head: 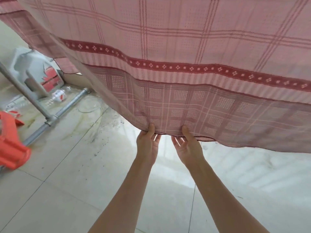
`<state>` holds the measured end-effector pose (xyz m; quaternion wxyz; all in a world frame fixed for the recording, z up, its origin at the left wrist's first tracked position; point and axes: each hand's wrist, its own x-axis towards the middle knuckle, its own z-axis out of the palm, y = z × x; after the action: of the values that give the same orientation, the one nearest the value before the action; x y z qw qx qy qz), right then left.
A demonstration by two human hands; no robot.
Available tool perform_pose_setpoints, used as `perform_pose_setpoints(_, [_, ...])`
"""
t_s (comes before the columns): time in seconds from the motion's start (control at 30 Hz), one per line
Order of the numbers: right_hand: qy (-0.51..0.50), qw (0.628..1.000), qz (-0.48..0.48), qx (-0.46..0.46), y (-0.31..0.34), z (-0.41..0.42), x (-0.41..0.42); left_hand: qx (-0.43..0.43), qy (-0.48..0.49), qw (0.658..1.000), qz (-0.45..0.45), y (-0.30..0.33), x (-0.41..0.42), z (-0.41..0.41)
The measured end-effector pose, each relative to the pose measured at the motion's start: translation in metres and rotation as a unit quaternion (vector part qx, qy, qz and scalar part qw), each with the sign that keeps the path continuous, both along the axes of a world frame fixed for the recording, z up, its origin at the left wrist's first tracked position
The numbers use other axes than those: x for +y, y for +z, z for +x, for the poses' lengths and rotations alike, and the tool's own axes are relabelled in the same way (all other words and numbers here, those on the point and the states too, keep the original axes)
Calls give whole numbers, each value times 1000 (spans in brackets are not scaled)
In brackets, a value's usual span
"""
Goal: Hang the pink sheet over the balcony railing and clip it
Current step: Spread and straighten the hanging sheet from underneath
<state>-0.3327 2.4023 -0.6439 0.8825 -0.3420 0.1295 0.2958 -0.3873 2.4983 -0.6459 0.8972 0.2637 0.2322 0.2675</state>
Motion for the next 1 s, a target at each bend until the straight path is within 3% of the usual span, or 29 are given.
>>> perform_pose_setpoints(0.3, [-68, 994, -18, 78, 20, 22, 10, -59, -39, 997, -35, 35, 78, 4])
perform_pose_setpoints(0.5, [-77, 989, -27, 126, 37, 30, 23, 73, 33, 995, -67, 49, 94, -15])
perform_pose_setpoints(0.7, [-52, 990, -50, 123, 35, 38, 35, 163, 86, 982, -37, 45, 84, -24])
perform_pose_setpoints(0.9, [6, 994, -49, 93, 16, 41, 28, 287, 16, 955, 72, 48, 115, -33])
perform_pose_setpoints(1.0, [-7, 994, -54, 98, 18, 32, 22, 307, -13, 947, 93, 52, 119, -32])
